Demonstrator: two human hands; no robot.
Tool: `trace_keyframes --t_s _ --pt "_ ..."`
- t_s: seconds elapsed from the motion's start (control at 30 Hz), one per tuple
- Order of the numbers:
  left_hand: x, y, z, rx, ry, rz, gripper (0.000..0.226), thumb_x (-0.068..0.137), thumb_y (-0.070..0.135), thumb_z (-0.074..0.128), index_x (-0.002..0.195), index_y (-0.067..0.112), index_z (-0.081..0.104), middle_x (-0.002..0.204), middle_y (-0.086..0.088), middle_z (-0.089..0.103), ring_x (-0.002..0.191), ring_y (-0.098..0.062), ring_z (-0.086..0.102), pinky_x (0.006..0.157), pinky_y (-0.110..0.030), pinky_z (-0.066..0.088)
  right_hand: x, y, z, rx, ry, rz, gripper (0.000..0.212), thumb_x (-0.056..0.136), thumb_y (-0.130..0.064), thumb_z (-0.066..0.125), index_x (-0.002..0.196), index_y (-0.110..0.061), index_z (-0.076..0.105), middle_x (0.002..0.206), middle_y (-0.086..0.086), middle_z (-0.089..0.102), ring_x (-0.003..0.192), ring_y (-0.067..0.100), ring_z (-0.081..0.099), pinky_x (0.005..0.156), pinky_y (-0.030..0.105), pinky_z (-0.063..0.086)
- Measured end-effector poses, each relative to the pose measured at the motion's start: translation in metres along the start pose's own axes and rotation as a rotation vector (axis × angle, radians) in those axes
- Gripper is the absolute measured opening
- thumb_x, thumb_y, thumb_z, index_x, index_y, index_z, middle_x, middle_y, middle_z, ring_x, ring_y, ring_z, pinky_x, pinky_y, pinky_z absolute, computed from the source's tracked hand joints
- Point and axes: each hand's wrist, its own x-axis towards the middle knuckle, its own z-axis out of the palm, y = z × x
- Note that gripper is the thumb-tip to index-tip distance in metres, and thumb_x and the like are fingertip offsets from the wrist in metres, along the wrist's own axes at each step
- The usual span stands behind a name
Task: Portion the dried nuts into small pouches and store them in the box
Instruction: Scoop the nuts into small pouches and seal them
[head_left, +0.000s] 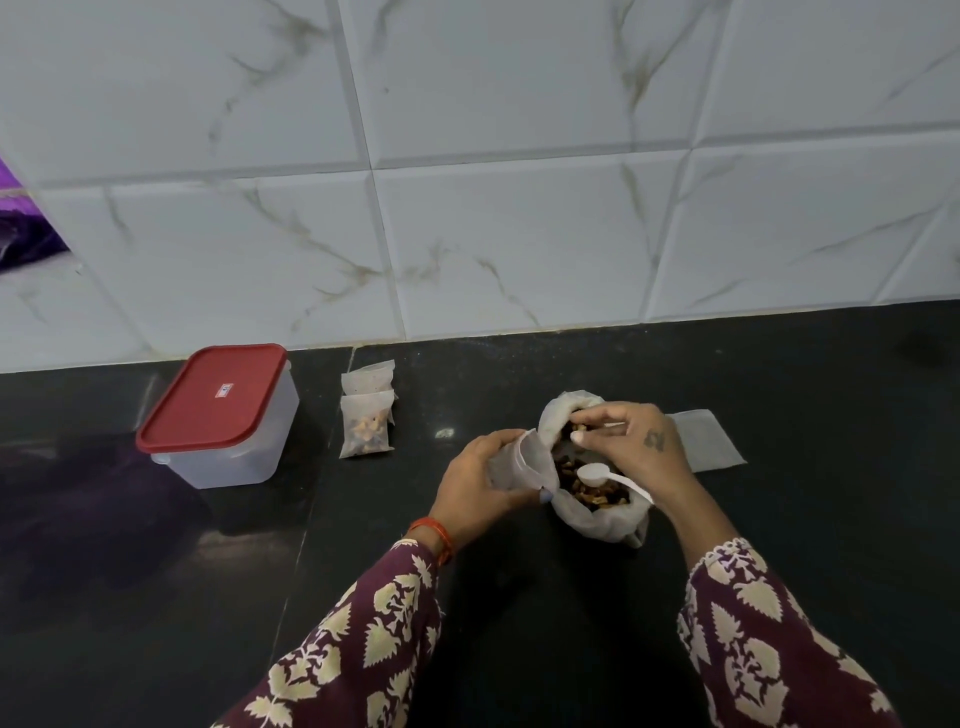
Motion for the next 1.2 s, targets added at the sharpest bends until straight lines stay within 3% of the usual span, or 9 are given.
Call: trace_keyframes --t_s 0.1,0.2,0.3,0.53,0.7,0.93,1.07,1.2 --pt "0.002 -0.003 0.004 0.022 -0.013 -0.019 0.070 0.067 0.031 0.083 0.128 0.030 0.050 0.122 0.012 0.048 0.111 -0.004 0.045 0.092 -0.020 0.038 0.001 0.016 -0.010 -0.260 0.094 0.063 0.024 0.083 -0.024 0.071 0.107 -0.024 0.070 0.106 -0.004 0.070 0.096 0.011 0.063 0.083 0.028 0.049" --pt "0.005 -0.010 0.009 0.073 -0.033 -0.037 0.071 0.067 0.034 0.083 0.129 0.031 0.049 0.125 0.012 0.048 0.114 -0.005 0.044 0.097 -0.026 0.039 -0.003 0.029 -0.009 -0.598 0.033 0.133 0.026 0.089 -0.032 0.062 0.113 -0.024 0.068 0.106 -0.001 0.068 0.097 0.016 0.061 0.073 0.025 0.044" --pt "0.008 -0.017 0.013 0.117 -0.050 -0.054 0.071 0.067 0.036 0.082 0.130 0.033 0.048 0.125 0.014 0.048 0.115 -0.005 0.043 0.104 -0.032 0.038 -0.004 0.041 -0.001 -0.728 -0.012 0.194 0.024 0.091 -0.033 0.059 0.111 -0.024 0.069 0.104 -0.001 0.067 0.095 0.017 0.061 0.073 0.025 0.047" --pt "0.014 -0.028 0.023 0.148 -0.051 -0.065 0.073 0.067 0.038 0.082 0.131 0.031 0.048 0.127 0.010 0.049 0.117 -0.008 0.044 0.108 -0.038 0.036 0.000 0.045 -0.004 -0.748 0.039 0.167 0.018 0.086 -0.024 0.065 0.103 -0.025 0.068 0.100 -0.004 0.066 0.091 0.013 0.060 0.070 0.023 0.046" --pt "0.014 -0.032 0.030 0.167 -0.047 -0.064 0.074 0.069 0.039 0.080 0.134 0.031 0.045 0.128 0.011 0.048 0.113 -0.001 0.038 0.113 -0.046 0.029 -0.001 0.048 -0.006 -0.748 0.148 0.086 0.017 0.087 -0.025 0.064 0.103 -0.025 0.065 0.094 -0.004 0.068 0.085 0.013 0.061 0.063 0.022 0.039" --pt "0.017 -0.036 0.034 0.169 -0.042 -0.069 0.075 0.069 0.042 0.080 0.135 0.032 0.046 0.130 0.011 0.049 0.119 -0.005 0.041 0.111 -0.046 0.031 0.024 0.049 0.007 -0.723 0.209 -0.098 0.013 0.088 -0.025 0.062 0.099 -0.018 0.065 0.092 0.001 0.065 0.080 0.015 0.060 0.063 0.024 0.044" --pt "0.020 -0.036 0.033 0.170 -0.044 -0.073 0.076 0.069 0.042 0.080 0.135 0.031 0.046 0.132 0.008 0.050 0.122 -0.009 0.043 0.111 -0.046 0.032 0.039 0.048 0.014 -0.831 0.138 -0.155 0.014 0.092 -0.021 0.055 0.097 -0.015 0.067 0.091 0.002 0.062 0.080 0.016 0.060 0.065 0.025 0.046" --pt "0.022 -0.035 0.033 0.168 -0.051 -0.076 0.074 0.070 0.040 0.080 0.135 0.030 0.046 0.132 0.008 0.049 0.121 -0.009 0.042 0.110 -0.044 0.033 0.041 0.052 0.020 -0.906 -0.012 -0.113 0.019 0.090 -0.021 0.060 0.107 -0.016 0.067 0.103 0.004 0.064 0.093 0.019 0.062 0.074 0.025 0.047"
